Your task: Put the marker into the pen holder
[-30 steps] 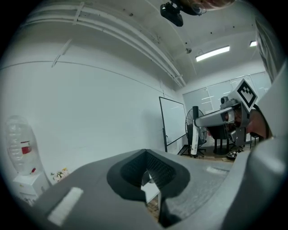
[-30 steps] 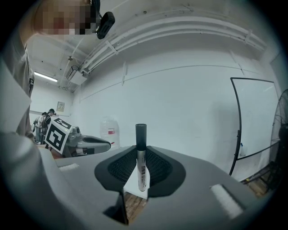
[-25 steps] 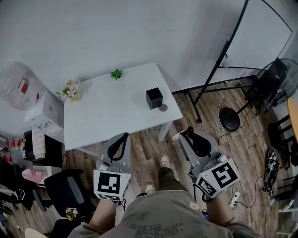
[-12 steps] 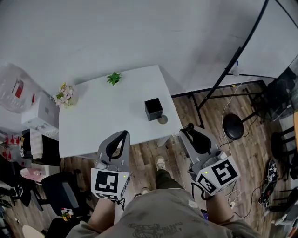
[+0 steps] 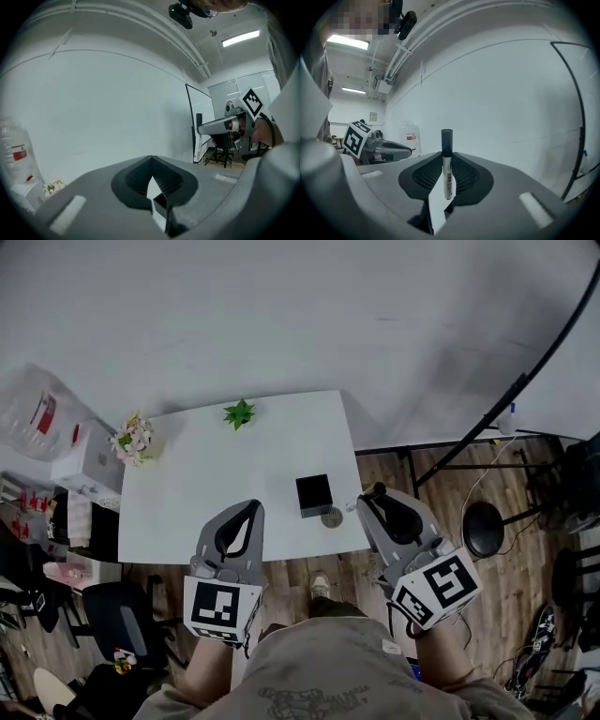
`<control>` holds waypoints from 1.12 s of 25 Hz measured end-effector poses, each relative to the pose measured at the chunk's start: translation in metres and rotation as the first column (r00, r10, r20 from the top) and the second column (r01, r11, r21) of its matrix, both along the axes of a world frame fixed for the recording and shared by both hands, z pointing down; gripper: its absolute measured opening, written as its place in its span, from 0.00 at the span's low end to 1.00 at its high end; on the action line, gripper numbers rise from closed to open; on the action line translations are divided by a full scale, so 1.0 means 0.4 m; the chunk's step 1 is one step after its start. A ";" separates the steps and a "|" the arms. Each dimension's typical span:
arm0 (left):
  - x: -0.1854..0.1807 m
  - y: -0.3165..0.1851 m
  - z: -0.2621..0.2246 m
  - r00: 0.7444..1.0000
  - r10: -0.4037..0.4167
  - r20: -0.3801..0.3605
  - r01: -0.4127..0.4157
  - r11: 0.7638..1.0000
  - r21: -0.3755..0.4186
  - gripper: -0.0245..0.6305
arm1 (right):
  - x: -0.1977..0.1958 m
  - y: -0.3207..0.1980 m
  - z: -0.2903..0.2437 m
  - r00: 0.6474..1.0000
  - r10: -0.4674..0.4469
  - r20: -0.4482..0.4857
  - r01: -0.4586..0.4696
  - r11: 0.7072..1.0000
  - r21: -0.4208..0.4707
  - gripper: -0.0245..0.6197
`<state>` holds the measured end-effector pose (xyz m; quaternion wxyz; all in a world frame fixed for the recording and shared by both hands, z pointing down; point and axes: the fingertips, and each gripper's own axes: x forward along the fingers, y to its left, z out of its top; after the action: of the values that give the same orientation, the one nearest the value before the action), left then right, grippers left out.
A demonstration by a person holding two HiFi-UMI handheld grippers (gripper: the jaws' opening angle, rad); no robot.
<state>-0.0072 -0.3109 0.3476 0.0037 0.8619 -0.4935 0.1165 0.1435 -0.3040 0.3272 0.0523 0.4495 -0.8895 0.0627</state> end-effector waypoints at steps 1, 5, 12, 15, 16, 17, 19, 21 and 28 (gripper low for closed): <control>0.005 -0.017 -0.004 1.000 -0.013 0.002 0.013 1.000 0.001 0.04 | 0.004 -0.022 0.001 1.000 -0.013 0.002 0.013 1.000 0.000 0.18; 0.012 -0.065 0.005 0.998 -0.062 0.020 0.061 0.998 0.004 0.04 | 0.012 -0.093 0.005 0.998 -0.064 0.012 0.064 0.998 -0.003 0.18; 0.020 -0.105 0.014 0.995 -0.092 0.035 0.092 0.996 -0.010 0.04 | 0.023 -0.158 0.025 0.995 -0.092 0.025 0.093 0.996 -0.018 0.18; 0.015 -0.114 0.026 0.995 -0.094 0.042 0.096 0.995 -0.029 0.04 | 0.016 -0.169 0.034 0.995 -0.100 0.026 0.101 0.995 -0.024 0.18; 0.013 -0.117 0.025 0.995 -0.094 0.041 0.095 0.995 -0.033 0.04 | 0.013 -0.173 0.036 0.995 -0.101 0.025 0.101 0.995 -0.025 0.18; 0.011 -0.120 0.022 0.995 -0.092 0.039 0.093 0.995 -0.032 0.04 | 0.009 -0.176 0.037 0.995 -0.099 0.025 0.100 0.995 -0.026 0.18; 0.005 -0.124 0.023 0.996 -0.086 0.039 0.087 0.996 -0.027 0.04 | 0.002 -0.181 0.039 0.995 -0.095 0.026 0.096 0.995 -0.030 0.18; -0.003 -0.128 0.029 0.996 -0.079 0.040 0.081 0.996 -0.031 0.04 | -0.006 -0.185 0.040 0.996 -0.090 0.022 0.091 0.995 -0.033 0.18; -0.036 -0.167 0.024 0.998 -0.035 0.045 0.037 0.999 -0.032 0.04 | -0.033 -0.208 0.034 0.999 -0.034 0.020 0.035 0.999 -0.036 0.18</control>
<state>-0.0215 -0.3778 0.3570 0.0090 0.8499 -0.5069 0.1434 0.1302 -0.3873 0.3408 0.0531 0.4325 -0.8963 0.0823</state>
